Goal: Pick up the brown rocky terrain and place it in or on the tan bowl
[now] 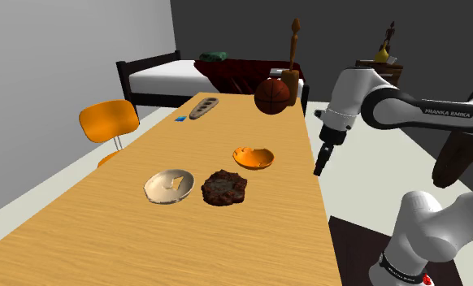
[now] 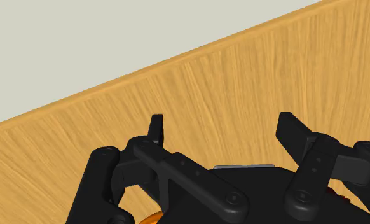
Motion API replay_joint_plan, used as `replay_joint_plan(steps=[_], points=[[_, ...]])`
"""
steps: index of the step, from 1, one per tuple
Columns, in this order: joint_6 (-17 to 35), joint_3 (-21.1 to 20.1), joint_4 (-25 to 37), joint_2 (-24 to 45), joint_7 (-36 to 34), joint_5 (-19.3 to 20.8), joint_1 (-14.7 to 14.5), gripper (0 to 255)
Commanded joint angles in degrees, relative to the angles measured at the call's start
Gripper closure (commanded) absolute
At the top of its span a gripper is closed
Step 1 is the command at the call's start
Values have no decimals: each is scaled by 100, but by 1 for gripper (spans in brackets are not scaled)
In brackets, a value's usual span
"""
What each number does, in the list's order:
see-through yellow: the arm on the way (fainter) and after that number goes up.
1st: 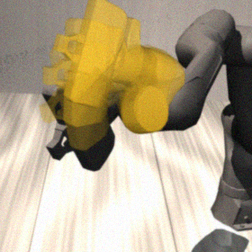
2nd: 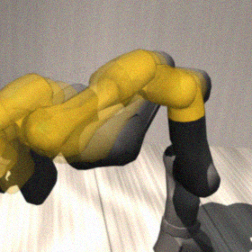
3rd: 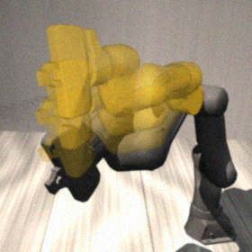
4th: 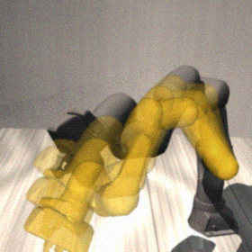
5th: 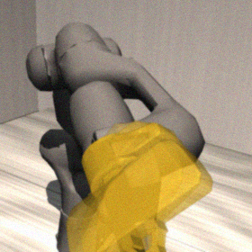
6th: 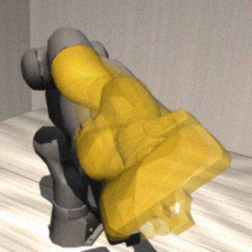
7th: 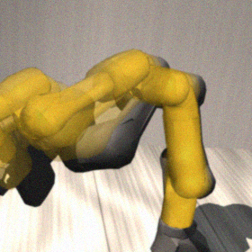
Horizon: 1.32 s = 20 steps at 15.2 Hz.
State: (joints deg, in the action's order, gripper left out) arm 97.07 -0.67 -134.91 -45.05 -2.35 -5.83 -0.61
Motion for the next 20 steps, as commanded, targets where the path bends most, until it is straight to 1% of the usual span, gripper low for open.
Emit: replay_joint_plan(steps=[1,6,11,15,20], points=[[0,0,0,0,0,0,0,0],[1182,-341,-511,113,-1405,-1081,97,0],[2600,-771,-789,488,-2652,-2138,142,0],[3834,-1146,-794,991,-3536,-2946,165,0],[5401,-1591,-510,1831,-4529,-3850,215,0]])
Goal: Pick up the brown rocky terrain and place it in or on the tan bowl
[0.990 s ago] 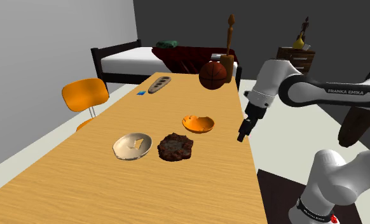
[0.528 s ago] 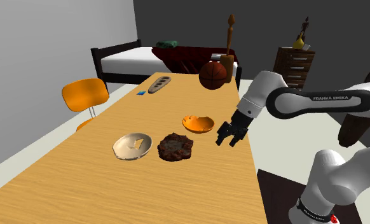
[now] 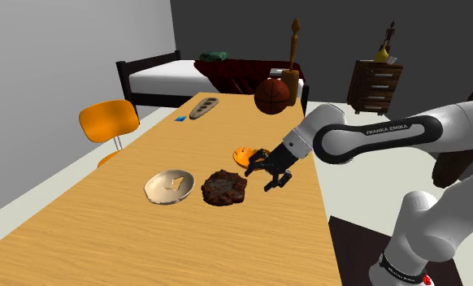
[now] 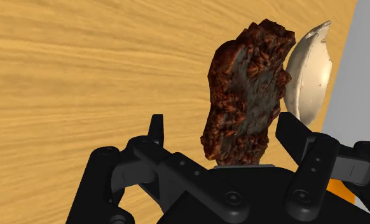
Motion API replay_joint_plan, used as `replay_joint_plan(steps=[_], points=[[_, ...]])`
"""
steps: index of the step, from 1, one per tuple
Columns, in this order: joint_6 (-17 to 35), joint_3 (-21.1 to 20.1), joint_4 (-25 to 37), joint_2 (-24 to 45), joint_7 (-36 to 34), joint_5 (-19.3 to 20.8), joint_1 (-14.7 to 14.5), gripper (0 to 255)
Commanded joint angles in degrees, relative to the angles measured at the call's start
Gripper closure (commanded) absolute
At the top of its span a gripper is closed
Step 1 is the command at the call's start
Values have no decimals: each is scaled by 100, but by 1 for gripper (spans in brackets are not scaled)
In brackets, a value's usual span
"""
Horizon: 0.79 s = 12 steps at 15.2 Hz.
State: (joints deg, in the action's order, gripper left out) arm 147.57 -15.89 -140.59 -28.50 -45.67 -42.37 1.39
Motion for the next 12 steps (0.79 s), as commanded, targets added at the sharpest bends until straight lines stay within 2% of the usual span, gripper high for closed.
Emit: replay_joint_plan(steps=[1,8,12], points=[[572,-130,124,311,-333,-312,27,0],[1090,-259,306,943,-166,-482,-83,0],[1131,-268,324,996,-152,-496,-93,0]])
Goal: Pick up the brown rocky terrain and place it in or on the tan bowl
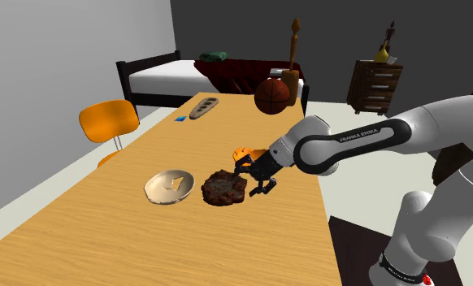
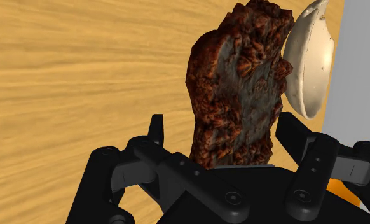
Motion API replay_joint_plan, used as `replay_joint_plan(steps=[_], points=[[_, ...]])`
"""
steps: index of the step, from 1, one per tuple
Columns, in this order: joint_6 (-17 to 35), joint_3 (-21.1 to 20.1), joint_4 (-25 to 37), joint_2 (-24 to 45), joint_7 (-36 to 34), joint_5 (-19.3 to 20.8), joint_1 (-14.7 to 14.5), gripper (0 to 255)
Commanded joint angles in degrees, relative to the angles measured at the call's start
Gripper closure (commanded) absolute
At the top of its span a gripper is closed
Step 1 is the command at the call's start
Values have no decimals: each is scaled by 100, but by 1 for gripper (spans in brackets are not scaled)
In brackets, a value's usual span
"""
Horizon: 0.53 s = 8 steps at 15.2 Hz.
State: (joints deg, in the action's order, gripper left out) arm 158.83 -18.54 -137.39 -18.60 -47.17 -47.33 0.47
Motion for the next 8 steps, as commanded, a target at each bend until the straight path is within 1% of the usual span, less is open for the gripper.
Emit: replay_joint_plan(steps=[1,4,5,8], points=[[6,-3,4,6,-1,0,0,0],[5,-2,3,5,-1,0,0,0],[5,-2,3,5,-1,0,0,255],[5,-2,3,5,-1,0,-1,255]])
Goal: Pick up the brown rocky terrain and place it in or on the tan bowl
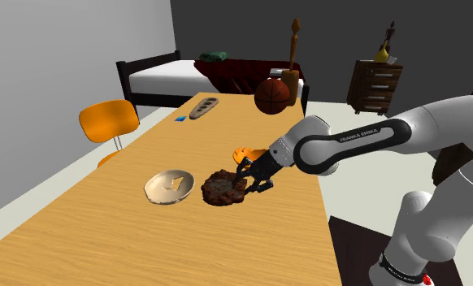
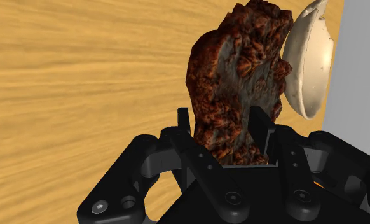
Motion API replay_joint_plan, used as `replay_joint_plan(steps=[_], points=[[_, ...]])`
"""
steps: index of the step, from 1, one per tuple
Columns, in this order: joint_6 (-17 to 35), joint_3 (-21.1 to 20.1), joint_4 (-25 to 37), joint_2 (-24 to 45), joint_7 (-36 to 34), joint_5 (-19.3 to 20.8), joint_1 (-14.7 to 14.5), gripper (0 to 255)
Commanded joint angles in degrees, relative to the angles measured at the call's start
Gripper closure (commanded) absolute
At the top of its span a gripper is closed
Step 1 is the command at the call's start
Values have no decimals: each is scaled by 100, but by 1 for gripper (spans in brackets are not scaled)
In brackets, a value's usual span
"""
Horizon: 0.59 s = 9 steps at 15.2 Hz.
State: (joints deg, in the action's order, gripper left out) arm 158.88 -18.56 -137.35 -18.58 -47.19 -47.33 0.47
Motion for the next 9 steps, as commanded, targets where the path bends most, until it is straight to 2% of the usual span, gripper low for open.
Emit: replay_joint_plan(steps=[1,6,9], points=[[-1,-1,-1,3,-1,1,0,255],[1,-1,-1,4,0,0,0,255],[-218,-30,118,-106,-222,212,107,255]])
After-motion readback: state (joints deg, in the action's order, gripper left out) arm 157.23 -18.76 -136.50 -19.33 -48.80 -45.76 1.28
